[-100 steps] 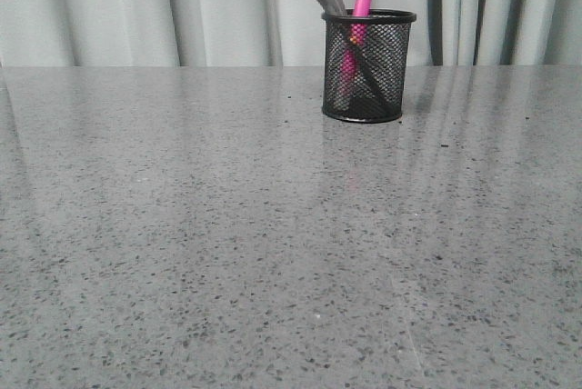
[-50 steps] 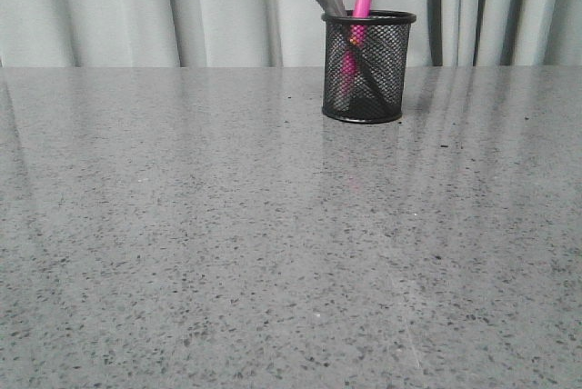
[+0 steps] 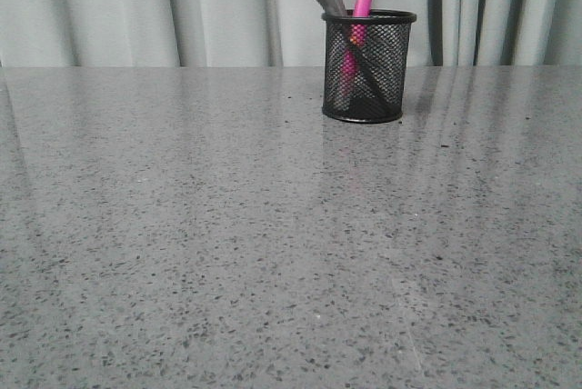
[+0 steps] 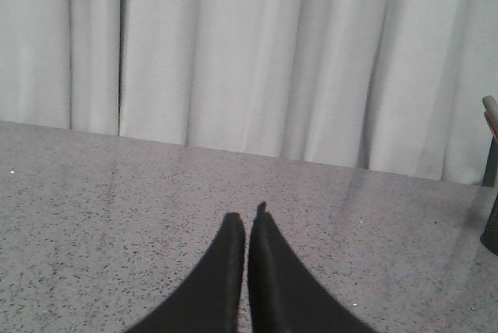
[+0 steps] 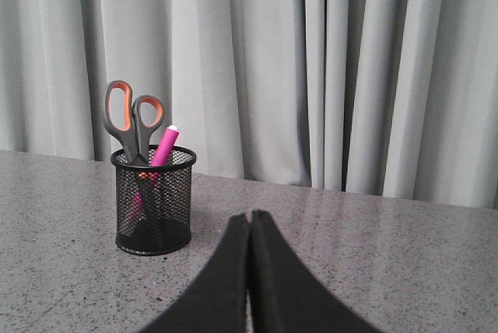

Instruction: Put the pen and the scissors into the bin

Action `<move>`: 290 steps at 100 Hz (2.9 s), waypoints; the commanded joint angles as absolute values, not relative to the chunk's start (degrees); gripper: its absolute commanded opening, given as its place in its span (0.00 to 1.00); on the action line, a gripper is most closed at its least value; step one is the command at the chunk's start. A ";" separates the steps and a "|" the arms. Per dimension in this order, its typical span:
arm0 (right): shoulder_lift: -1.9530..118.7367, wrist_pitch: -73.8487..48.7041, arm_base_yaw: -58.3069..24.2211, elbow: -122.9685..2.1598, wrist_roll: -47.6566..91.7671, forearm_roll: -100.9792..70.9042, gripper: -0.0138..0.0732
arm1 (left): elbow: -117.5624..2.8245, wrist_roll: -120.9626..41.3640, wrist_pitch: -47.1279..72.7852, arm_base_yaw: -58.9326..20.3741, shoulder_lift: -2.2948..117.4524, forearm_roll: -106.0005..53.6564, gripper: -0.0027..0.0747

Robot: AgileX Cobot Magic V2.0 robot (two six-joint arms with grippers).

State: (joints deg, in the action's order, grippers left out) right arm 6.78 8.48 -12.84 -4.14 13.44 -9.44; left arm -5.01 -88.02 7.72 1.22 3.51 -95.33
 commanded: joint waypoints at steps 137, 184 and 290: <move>7.14 12.49 -12.52 -5.74 13.93 -9.34 0.07 | -1.71 -2.73 0.00 -1.92 3.84 -1.26 0.01; 7.14 12.34 -12.52 -5.74 13.93 -9.34 0.07 | 2.72 -2.73 1.20 -1.80 -2.15 -0.63 0.01; 7.14 12.34 -12.52 -5.74 13.93 -9.34 0.07 | 2.61 -2.73 1.80 -1.80 -2.06 -1.07 0.01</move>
State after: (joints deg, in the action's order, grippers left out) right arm 6.74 8.34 -12.84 -4.14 13.58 -9.44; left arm 0.09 -3.33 5.85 -1.46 -0.22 -0.51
